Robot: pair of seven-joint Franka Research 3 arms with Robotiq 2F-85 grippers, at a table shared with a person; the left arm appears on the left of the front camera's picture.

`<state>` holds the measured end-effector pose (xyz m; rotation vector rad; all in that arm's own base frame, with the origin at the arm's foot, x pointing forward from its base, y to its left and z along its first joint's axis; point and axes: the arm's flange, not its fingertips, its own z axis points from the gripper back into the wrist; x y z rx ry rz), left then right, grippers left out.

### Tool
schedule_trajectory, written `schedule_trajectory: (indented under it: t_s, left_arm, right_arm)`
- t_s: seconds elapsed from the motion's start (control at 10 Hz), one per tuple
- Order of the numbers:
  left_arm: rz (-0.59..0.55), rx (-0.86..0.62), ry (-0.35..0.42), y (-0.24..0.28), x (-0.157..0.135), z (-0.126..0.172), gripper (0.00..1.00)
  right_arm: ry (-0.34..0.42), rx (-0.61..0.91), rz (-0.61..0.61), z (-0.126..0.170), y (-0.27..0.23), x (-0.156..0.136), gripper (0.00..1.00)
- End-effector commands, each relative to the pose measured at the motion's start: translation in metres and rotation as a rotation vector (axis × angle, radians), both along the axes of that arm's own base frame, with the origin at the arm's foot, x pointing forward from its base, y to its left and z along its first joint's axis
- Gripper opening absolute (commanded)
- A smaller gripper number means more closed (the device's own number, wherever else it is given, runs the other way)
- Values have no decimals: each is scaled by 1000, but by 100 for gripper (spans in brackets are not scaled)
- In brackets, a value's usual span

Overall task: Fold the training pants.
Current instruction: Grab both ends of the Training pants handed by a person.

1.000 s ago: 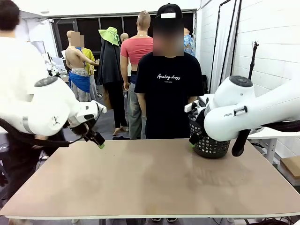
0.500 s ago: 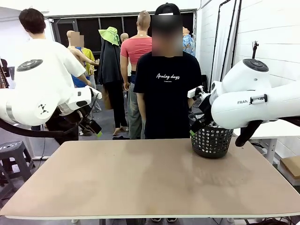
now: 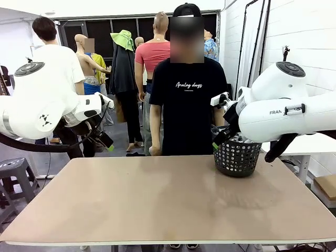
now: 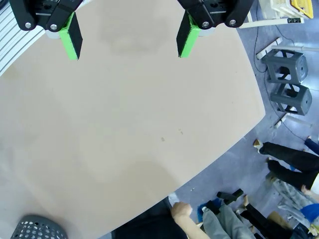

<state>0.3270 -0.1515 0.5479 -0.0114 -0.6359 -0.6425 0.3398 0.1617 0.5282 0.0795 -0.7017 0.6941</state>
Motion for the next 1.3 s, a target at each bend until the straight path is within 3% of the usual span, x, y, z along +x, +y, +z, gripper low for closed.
schedule_trajectory:
  t_s: [0.0, 1.2]
  left_arm:
    - [0, -13, -7, 1, 1, 2, 100]
    - [0, -13, -7, 1, 1, 2, 100]
  right_arm:
    - [-3, 1, 0, 0, 0, 1, 100]
    - [-3, 1, 0, 0, 0, 1, 100]
